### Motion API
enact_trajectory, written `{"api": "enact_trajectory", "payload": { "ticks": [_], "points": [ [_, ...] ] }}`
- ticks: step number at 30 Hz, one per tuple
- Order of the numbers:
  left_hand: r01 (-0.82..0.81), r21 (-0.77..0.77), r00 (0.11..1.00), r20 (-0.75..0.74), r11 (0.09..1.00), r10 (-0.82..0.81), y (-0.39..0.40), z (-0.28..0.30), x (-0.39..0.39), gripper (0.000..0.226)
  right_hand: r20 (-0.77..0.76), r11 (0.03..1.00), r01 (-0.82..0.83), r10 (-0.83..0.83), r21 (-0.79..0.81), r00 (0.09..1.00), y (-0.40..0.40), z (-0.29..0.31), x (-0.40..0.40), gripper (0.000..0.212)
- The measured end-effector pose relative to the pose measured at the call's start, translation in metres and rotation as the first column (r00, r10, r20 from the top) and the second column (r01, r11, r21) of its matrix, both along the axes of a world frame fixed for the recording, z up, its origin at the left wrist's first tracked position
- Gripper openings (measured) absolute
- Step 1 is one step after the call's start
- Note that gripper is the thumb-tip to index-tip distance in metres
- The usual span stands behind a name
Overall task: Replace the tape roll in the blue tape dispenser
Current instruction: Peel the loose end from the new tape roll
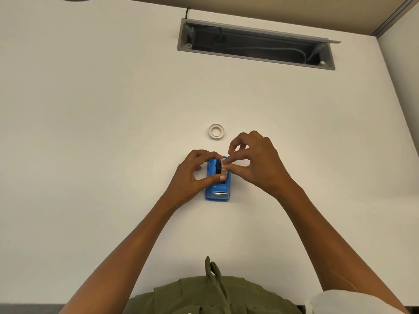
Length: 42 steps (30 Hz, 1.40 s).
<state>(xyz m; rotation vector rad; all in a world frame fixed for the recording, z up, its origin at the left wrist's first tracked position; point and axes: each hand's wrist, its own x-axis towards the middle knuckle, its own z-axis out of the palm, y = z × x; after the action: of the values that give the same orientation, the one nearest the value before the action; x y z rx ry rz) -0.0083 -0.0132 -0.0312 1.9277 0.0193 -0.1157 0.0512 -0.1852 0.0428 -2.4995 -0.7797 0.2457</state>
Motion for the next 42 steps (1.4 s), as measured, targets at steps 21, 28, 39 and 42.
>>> {"api": "enact_trajectory", "payload": {
  "ticks": [21, 28, 39, 42],
  "points": [
    [-0.017, 0.002, 1.0, -0.001, 1.0, 0.017, 0.0, 0.0, -0.001, 0.042, -0.37, 0.992, 0.095, -0.056, 0.087, 0.927, 0.01, 0.006, 0.013, 0.004],
    [-0.018, 0.015, 1.0, -0.014, 1.0, 0.018, -0.002, -0.002, 0.0, 0.054, -0.379, 0.986, 0.139, -0.093, 0.097, 0.921, 0.009, 0.004, 0.014, 0.003],
    [0.014, 0.006, 1.0, -0.006, 1.0, -0.014, 0.001, -0.001, 0.0, 0.043, -0.434, 0.993, 0.09, -0.046, 0.082, 0.9, 0.007, 0.01, 0.016, 0.024],
    [0.005, 0.008, 1.0, -0.008, 1.0, -0.005, 0.0, -0.001, 0.001, 0.044, -0.428, 0.996, 0.077, -0.049, 0.047, 0.902, 0.01, 0.012, 0.016, 0.025]
  ]
}}
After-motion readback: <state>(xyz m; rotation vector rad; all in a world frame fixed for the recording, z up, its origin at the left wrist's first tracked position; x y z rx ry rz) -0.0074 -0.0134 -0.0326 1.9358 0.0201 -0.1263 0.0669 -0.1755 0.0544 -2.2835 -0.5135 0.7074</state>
